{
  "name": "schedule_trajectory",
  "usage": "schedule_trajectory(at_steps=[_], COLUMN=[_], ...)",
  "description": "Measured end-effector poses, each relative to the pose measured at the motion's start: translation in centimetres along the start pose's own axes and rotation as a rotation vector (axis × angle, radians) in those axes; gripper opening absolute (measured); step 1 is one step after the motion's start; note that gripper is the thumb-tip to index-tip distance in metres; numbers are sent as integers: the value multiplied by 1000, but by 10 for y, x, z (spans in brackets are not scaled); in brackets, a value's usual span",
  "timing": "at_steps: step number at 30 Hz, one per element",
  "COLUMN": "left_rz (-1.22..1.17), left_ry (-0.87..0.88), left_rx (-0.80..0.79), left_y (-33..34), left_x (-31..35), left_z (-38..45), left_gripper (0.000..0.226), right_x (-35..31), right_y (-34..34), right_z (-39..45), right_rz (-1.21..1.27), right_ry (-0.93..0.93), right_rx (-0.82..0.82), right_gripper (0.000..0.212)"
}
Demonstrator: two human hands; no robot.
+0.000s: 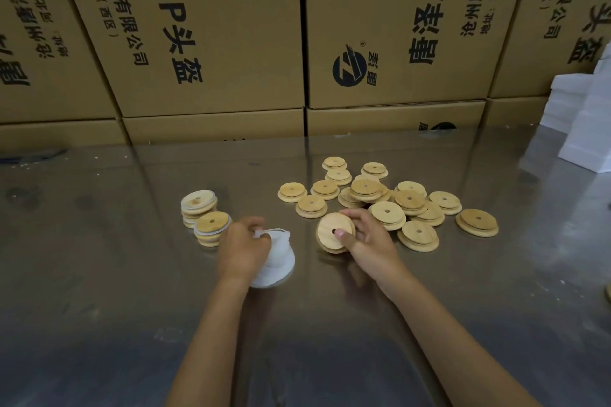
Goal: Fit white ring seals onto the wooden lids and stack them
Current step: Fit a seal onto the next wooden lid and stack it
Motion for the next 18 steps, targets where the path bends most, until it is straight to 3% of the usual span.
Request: schedule_trajectory(at_steps=[10,15,18], left_rz=[-186,-361,-428], left_ry=[131,217,312], left_rx=[140,98,-6], left_y=[-11,-4,10], left_x=[16,32,50], left_z=[-6,-13,-22], left_gripper=[27,10,13], right_x=[5,3,-3], right_y=[-9,-6,-3], right_z=[-4,-8,-12], right_rz=[172,212,192], right_ry=[102,107,57], right_rx=[51,25,-13], right_gripper=[31,30,28])
Point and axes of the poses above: each hand's wrist, its own z-axis towards the middle knuckle, its own y-axis out of the palm, x = y × z, the point moved 8 cm from there along z, towards the middle knuckle, and after that the axes turned 11 degrees about -x, right-handed, at the moved point
